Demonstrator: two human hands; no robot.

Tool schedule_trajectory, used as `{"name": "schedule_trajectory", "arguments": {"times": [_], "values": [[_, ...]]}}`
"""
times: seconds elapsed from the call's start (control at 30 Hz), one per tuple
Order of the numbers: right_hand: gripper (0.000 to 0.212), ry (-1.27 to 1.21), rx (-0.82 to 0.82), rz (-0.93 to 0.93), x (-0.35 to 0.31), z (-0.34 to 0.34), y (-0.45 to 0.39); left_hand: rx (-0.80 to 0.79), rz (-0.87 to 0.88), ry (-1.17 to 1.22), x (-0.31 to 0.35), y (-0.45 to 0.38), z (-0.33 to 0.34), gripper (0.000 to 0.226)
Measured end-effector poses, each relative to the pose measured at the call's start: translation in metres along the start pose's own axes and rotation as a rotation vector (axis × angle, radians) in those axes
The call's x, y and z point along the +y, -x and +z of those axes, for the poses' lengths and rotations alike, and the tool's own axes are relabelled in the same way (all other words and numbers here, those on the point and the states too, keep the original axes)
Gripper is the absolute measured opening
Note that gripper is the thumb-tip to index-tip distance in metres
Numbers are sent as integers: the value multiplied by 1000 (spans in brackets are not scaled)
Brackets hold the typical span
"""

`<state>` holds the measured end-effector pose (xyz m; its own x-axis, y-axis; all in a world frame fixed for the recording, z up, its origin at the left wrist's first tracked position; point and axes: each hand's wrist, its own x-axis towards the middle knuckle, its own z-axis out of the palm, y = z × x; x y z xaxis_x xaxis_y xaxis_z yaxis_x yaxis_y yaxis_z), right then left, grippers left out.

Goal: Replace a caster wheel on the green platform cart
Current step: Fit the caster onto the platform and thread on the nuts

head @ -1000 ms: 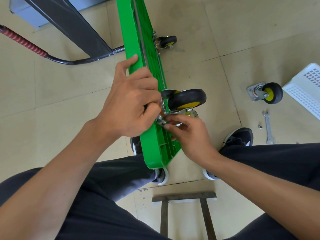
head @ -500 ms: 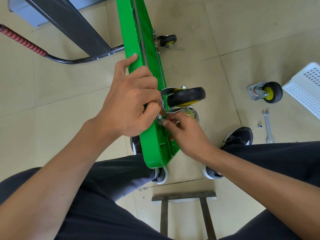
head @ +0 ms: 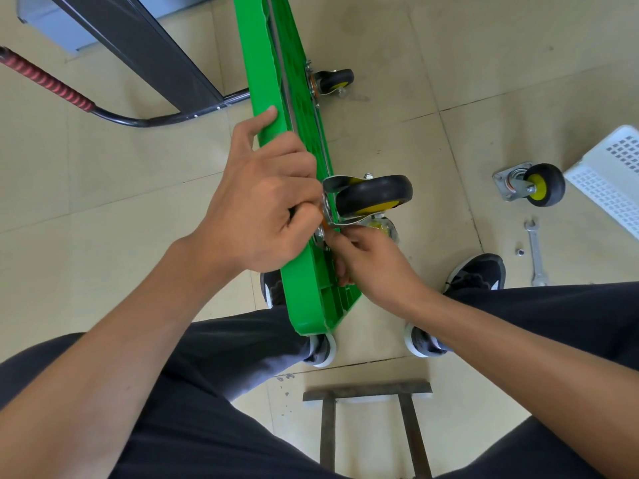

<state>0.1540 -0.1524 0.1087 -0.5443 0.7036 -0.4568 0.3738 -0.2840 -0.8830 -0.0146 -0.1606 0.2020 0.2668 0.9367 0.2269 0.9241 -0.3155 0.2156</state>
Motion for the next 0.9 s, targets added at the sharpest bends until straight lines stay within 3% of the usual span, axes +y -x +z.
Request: {"name": "schedule_trajectory", "arguments": {"times": [0.17, 0.33, 0.57, 0.9], "values": [[10, 4, 113, -100, 11, -1, 7, -6, -3, -2, 0, 0, 0, 29], [12, -52, 99, -213, 11, 2, 14, -7, -4, 1, -1, 0, 0, 30], [7, -17, 117, -211, 13, 3, 10, -14, -5, -4, 0, 0, -1, 29], [21, 16, 111, -170, 11, 8, 8, -12, 2, 4, 2, -1, -2, 26]]}}
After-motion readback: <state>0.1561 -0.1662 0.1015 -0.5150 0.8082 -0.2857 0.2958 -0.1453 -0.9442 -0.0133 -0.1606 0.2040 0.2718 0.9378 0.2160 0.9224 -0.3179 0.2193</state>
